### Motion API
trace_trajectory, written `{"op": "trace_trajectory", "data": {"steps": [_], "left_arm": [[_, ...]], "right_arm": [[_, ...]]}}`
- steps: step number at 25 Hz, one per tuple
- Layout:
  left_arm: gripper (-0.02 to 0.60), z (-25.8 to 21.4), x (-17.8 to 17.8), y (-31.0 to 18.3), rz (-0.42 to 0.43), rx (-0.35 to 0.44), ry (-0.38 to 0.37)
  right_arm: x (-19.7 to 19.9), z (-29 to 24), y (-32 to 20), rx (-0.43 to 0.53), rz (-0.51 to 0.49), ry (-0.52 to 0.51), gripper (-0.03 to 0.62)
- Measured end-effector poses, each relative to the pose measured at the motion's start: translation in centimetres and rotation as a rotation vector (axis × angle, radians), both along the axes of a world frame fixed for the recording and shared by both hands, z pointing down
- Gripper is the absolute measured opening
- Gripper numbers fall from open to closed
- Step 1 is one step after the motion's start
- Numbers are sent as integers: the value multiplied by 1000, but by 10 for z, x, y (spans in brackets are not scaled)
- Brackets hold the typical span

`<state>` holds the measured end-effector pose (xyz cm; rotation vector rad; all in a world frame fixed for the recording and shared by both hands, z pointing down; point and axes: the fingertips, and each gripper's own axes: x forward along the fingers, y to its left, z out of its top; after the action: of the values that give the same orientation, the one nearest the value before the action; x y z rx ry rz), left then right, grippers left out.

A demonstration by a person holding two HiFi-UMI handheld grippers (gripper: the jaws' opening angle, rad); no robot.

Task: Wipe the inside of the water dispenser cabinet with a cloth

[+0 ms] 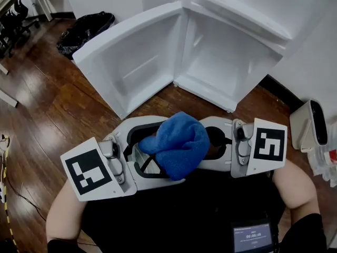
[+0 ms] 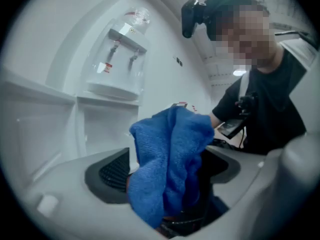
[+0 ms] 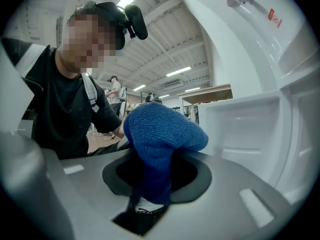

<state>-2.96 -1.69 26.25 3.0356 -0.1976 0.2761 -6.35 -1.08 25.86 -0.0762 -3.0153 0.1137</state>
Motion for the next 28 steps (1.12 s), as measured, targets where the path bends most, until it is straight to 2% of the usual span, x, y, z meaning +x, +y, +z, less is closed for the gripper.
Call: {"op": "trace_trajectory", "data": {"steps": [2, 3, 8, 13, 16, 18, 21, 24, 28], "left_arm": [[310, -4, -2, 4, 20, -27, 29], [286, -5, -3, 3, 23, -39, 39], [261, -11, -6, 4, 26, -56, 77], [246, -26, -4, -1, 6, -105, 163], [204, -26, -8, -9, -23, -129, 175], [170, -27, -9, -12, -34, -134, 177], [145, -28, -10, -12, -42, -125, 180], [124, -31, -14, -16, -65, -114, 194], [121, -47, -34, -28, -125, -84, 264]], "right_arm": [[0, -1, -1, -12, 9, -7, 124], [0, -1, -2, -23, 18, -10, 126], [5, 0, -10, -36, 27, -46, 127], [16, -11, -19, -259, -5, -148, 139], [21, -14, -30, -383, 9, -209, 148], [22, -14, -34, -418, 19, -226, 153], [22, -15, -36, -410, 34, -226, 159], [24, -16, -41, -346, 71, -205, 183], [39, -23, -57, -270, 159, -207, 181]]}}
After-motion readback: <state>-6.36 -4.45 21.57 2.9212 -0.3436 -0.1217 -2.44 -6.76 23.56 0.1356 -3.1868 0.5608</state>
